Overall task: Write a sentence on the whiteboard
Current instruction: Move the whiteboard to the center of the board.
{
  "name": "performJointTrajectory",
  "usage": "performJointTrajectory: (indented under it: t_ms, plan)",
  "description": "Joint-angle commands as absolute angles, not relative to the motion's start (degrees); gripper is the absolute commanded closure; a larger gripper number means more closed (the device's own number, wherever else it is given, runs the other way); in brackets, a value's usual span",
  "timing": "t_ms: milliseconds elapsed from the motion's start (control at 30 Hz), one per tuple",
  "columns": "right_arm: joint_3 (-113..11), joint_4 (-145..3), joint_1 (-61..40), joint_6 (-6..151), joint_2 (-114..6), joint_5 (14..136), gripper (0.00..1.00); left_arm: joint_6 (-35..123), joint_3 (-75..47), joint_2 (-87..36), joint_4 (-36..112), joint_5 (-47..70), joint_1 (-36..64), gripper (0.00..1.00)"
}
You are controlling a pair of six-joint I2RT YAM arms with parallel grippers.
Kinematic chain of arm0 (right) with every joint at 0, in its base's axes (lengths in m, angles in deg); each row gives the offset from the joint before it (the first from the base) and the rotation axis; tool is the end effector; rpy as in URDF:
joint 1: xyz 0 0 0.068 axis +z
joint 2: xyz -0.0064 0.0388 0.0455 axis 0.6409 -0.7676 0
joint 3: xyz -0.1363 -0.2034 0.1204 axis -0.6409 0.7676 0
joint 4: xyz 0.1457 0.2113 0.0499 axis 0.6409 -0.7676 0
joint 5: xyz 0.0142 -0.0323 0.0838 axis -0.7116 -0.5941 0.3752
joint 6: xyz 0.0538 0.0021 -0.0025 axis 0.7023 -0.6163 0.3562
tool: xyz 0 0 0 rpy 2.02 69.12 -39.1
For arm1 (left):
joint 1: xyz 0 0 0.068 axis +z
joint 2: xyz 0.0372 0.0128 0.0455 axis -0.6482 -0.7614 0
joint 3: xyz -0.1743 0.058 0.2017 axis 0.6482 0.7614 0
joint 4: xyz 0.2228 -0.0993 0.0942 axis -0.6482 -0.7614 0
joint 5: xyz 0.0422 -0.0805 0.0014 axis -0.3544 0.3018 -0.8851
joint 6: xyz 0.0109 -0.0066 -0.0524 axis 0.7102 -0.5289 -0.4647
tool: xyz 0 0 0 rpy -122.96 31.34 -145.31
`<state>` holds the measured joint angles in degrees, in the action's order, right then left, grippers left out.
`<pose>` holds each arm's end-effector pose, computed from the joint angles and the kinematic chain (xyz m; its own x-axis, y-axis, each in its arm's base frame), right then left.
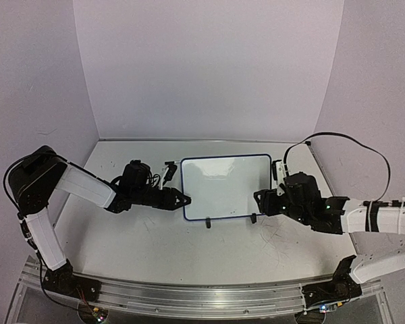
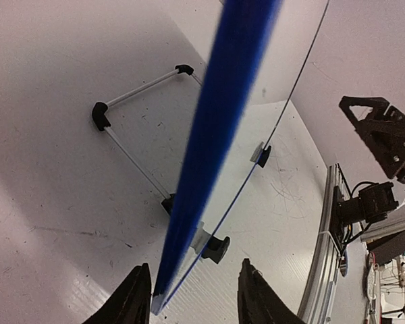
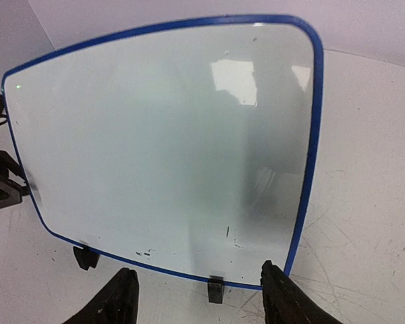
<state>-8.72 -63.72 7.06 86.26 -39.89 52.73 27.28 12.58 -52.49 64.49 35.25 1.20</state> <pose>0.1780 0.1772 0.2222 -0.4846 -0.0175 -0.8746 -0.4074 0.8892 0.2080 0.2608 -0.2372 0.1495 -0.7511 0.0904 -0.6540 0.6133 0.4622 -0.6405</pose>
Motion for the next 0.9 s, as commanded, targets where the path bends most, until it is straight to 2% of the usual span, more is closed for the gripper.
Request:
performJointTrajectory:
  t_ms: [0, 67, 133, 333, 533, 567, 700, 800, 867]
  plan:
    - [-11.15, -68.26, 7.21, 85.49, -35.32, 48.99, 0.37, 28.63, 8.27, -55.26, 68.76, 38.51, 1.41, 0.66]
    - [-11.3, -68.52, 7.23, 85.34, -34.83, 48.6, 0.36, 28.64, 7.92, -55.9, 69.03, 38.1, 1.02, 0.75]
    - [-11.35, -68.65, 7.21, 85.45, -34.89, 48.6, 0.36, 28.78, 7.47, -56.48, 69.22, 37.83, 0.24, 0.78]
    - [-11.36, -68.35, 7.17, 85.59, -35.6, 48.9, 0.36, 28.92, 5.9, -58.43, 69.67, 36.76, -1.63, 0.82]
    - [-11.41, -68.17, 7.21, 85.53, -35.47, 49.2, 0.37, 28.91, 5.75, -59.0, 69.93, 35.67, -1.96, 0.82]
    - [-11.43, -68.14, 7.19, 85.63, -35.25, 49.29, 0.37, 28.89, 6.43, -58.57, 69.92, 35.27, -1.9, 0.79]
    - [-11.91, -68.4, 7.16, 85.64, -33.83, 49.29, 0.3, 28.54, 11.67, -53.43, 69.88, 32.68, -0.35, 0.47]
    - [-12.68, -69.02, 7.21, 85.31, -32.85, 48.14, 0.16, 26.96, 16.56, -46.89, 69.66, 32.05, 2.72, 0.12]
    - [-13.58, -69.3, 7.24, 84.54, -32.55, 46.89, 0.04, 25.56, 19.05, -41.94, 69.25, 31.39, 6.0, 0.04]
